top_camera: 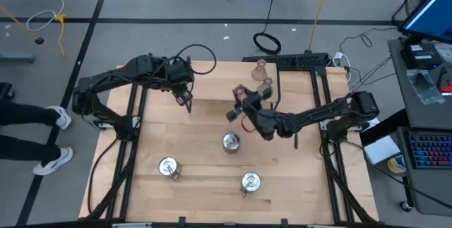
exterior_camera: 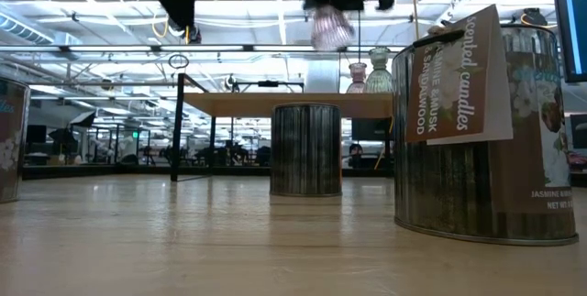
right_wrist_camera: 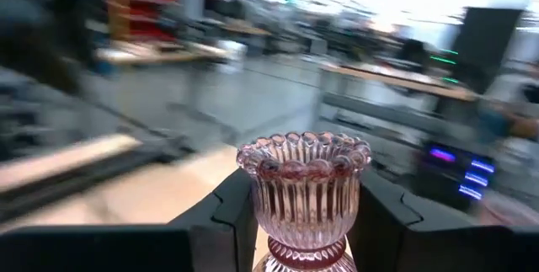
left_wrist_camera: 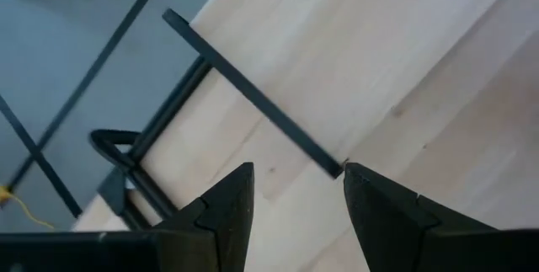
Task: Pick & Place candle stick holders
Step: Put the pink candle holder on the shelf
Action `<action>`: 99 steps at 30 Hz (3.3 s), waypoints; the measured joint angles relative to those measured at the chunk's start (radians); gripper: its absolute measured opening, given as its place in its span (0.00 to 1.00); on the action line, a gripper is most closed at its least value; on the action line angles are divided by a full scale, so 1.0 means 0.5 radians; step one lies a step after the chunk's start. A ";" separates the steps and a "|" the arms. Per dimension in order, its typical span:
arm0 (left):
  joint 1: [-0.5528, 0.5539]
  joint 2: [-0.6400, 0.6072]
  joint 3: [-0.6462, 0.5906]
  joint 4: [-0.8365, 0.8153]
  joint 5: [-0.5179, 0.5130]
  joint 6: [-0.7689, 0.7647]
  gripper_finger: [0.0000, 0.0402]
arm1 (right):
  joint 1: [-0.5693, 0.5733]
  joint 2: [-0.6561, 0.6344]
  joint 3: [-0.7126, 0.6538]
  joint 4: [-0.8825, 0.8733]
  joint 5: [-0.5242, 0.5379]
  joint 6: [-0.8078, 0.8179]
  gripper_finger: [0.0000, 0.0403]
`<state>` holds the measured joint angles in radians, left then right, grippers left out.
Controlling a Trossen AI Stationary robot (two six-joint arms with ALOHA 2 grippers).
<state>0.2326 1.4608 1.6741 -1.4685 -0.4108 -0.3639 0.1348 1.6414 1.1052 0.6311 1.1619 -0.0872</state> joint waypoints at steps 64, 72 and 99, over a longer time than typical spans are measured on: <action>0.412 -0.361 0.000 0.067 0.193 0.616 0.46 | -0.338 0.431 -0.003 0.405 0.081 0.091 0.40; 0.412 -0.361 0.000 0.067 0.195 0.616 0.46 | -0.338 0.431 -0.003 0.435 0.091 0.015 0.45; 0.412 -0.361 0.001 0.085 0.195 0.634 0.46 | -0.332 0.429 -0.003 0.662 0.247 -0.460 0.47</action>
<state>0.4385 1.2804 1.6745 -1.4259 -0.3130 -0.0471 -0.0313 1.8557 1.1038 0.9619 1.2854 -0.3170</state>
